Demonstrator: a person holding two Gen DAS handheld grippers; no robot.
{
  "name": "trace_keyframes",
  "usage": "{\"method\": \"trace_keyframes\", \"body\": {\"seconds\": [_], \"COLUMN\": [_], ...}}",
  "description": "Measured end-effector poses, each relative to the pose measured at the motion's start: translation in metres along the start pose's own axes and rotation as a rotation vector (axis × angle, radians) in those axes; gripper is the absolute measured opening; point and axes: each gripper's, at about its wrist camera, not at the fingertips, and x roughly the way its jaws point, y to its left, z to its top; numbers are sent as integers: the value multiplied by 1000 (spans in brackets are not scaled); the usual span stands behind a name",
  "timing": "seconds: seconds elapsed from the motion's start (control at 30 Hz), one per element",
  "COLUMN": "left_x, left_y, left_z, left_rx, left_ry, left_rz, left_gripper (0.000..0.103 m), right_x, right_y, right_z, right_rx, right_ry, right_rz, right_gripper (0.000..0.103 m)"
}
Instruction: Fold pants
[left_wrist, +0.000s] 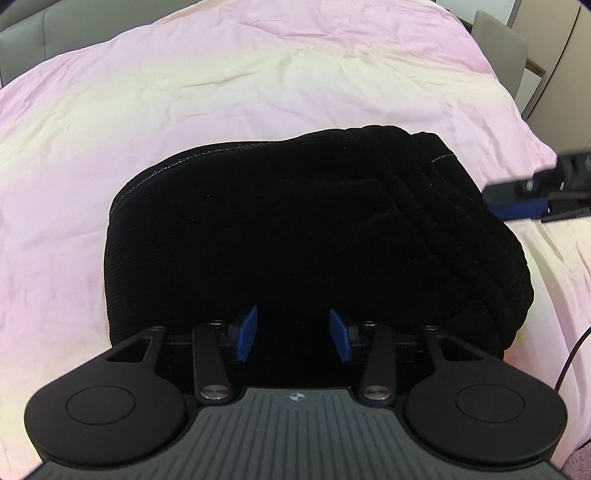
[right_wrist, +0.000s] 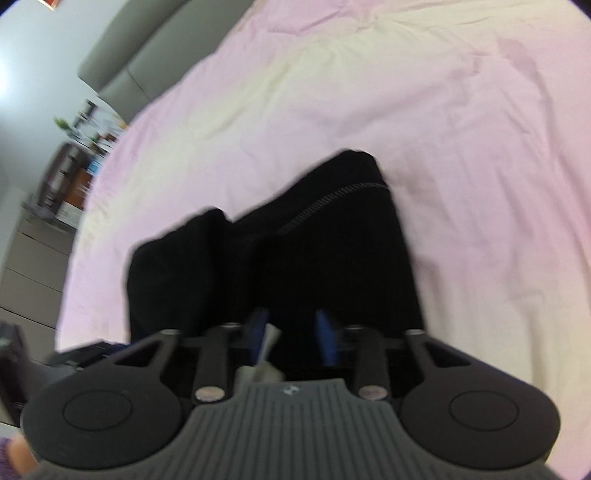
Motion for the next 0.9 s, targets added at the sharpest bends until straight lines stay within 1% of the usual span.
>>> {"method": "trace_keyframes", "body": {"seconds": [0.03, 0.07, 0.1, 0.13, 0.17, 0.3, 0.37, 0.4, 0.43, 0.5, 0.53, 0.6, 0.67, 0.77, 0.9], "left_x": [0, -1, 0, 0, 2, 2, 6, 7, 8, 11, 12, 6, -1, -20, -56], "left_y": [0, 0, -1, -2, -4, -6, -7, -6, -5, -3, 0, 8, 14, 22, 40], "left_z": [0, 0, 0, -1, 0, -4, -2, -3, -3, -3, -2, -4, -5, -7, -3], "left_rx": [4, 5, 8, 11, 16, 31, 31, 32, 33, 32, 30, 21, 15, -5, -57], "left_ry": [5, 8, 11, 13, 14, 6, 3, 3, 4, 8, 9, 5, -15, -83, -192], "left_rz": [0, 2, 6, 11, 17, 22, 11, 6, 1, -3, -5, -14, -23, -36, -19], "left_gripper": [48, 48, 48, 48, 48, 48, 48, 48, 48, 48, 48, 48, 48, 49, 49], "right_x": [0, 2, 6, 10, 16, 49, 66, 72, 78, 86, 87, 84, 76, 55, 20], "right_y": [3, 6, 12, 15, 18, 20, 15, 13, 11, 13, 17, 33, 49, 81, 126], "right_z": [3, 5, 8, 8, 11, 17, 17, 18, 17, 17, 16, 15, 16, 19, 25], "right_rx": [18, 38, 55, 59, 63, 76, 90, 104, 116, 114, 89, 2, -66, -177, -339], "right_ry": [-5, -12, -15, -12, -2, 49, 81, 92, 98, 100, 88, 70, 53, 25, -30], "right_rz": [30, 56, 86, 106, 114, 90, 95, 106, 120, 139, 123, 87, 54, 26, 15], "right_gripper": [45, 52, 56, 63, 64, 63, 58, 57, 55, 41, 35, 31, 24, 19, 16]}}
